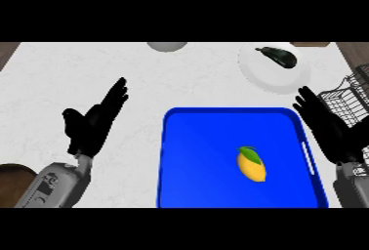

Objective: Pick the lemon from the tray and place it in the tiered basket

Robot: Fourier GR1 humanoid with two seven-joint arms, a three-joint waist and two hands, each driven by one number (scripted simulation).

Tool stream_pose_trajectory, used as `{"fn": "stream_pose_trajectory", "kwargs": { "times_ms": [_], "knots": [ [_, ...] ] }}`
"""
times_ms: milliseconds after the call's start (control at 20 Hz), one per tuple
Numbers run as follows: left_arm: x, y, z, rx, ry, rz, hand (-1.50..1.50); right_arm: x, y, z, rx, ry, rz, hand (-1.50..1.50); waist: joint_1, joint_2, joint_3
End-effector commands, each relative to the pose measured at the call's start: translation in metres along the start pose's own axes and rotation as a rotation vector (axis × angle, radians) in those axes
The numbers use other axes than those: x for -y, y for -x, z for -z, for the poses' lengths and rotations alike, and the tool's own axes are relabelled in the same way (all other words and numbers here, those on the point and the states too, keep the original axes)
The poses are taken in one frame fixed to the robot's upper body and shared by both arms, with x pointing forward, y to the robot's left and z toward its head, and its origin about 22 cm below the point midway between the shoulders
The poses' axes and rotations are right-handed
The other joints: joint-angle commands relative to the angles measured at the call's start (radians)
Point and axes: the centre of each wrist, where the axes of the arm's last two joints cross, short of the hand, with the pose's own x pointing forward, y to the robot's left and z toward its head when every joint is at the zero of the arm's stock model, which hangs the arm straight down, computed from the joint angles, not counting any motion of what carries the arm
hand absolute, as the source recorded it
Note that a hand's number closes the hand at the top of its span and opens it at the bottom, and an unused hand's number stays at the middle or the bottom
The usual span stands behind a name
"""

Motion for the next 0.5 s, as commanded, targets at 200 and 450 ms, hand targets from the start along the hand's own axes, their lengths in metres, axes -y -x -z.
{"fn": "stream_pose_trajectory", "kwargs": {
  "times_ms": [200,450],
  "knots": [
    [-0.024,0.067,-0.035,-0.181,-0.240,0.047,0.00,0.008,-0.111,0.006,0.538,-0.051,-0.183,1.50,0.012,-0.017,0.014],
    [-0.015,0.099,-0.067,-0.231,-0.306,0.007,0.00,0.047,-0.038,-0.007,0.306,0.528,0.016,-1.50,-0.005,-0.012,0.016]
  ]
}}
